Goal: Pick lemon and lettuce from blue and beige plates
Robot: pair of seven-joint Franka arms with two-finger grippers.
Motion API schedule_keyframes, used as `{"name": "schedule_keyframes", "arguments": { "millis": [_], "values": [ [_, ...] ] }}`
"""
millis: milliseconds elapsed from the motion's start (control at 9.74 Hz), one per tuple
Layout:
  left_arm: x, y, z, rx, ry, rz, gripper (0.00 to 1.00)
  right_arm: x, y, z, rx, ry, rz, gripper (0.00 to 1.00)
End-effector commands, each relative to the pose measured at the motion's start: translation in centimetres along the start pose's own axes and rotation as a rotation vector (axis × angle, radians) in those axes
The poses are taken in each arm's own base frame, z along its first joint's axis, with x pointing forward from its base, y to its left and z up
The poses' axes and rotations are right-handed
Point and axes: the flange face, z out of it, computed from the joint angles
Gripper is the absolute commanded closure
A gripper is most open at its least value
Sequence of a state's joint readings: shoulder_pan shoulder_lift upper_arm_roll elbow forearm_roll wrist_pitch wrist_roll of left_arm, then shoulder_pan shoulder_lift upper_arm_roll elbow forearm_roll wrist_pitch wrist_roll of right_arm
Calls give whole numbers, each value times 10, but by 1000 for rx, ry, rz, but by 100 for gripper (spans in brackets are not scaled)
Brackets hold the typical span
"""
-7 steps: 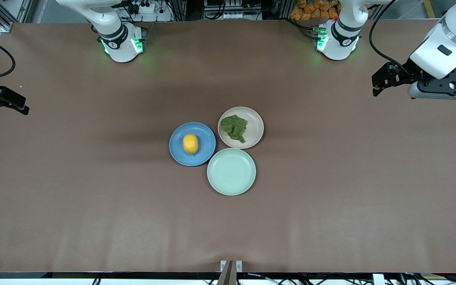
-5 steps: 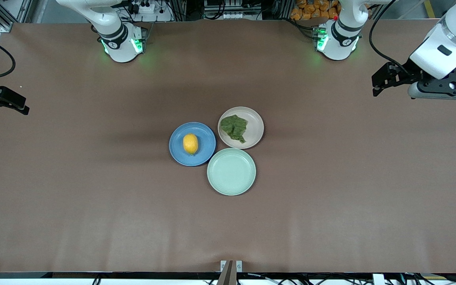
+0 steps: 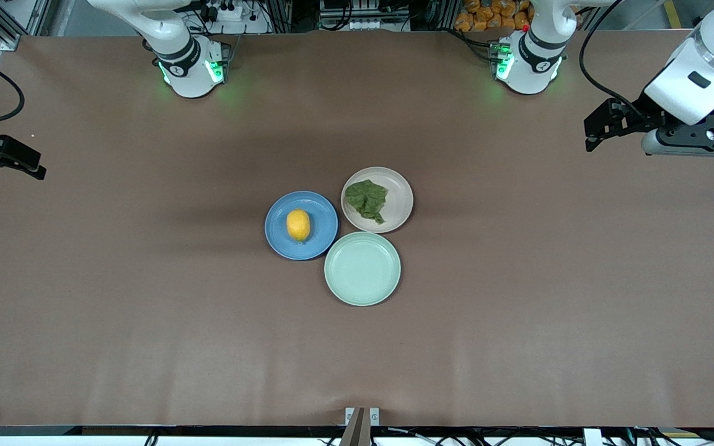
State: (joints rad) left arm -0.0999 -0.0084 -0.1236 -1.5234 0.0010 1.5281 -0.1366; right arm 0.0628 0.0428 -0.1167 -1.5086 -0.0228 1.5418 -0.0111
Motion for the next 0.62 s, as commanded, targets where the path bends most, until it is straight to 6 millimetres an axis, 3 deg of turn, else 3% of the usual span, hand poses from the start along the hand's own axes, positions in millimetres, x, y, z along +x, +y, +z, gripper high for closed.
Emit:
{"name": "schedule_keyframes", "arguments": {
  "millis": [0,411,514],
  "values": [
    [7,2,10,19,-30,33,0,1,-1,-2,3,-6,6,0],
    [29,23,59,-38,-117,46,0,1,-2,-2,5,-12,8,0],
    [32,43,75,-38,-147,75,0,0,-4,-1,5,-21,5,0]
  ]
}}
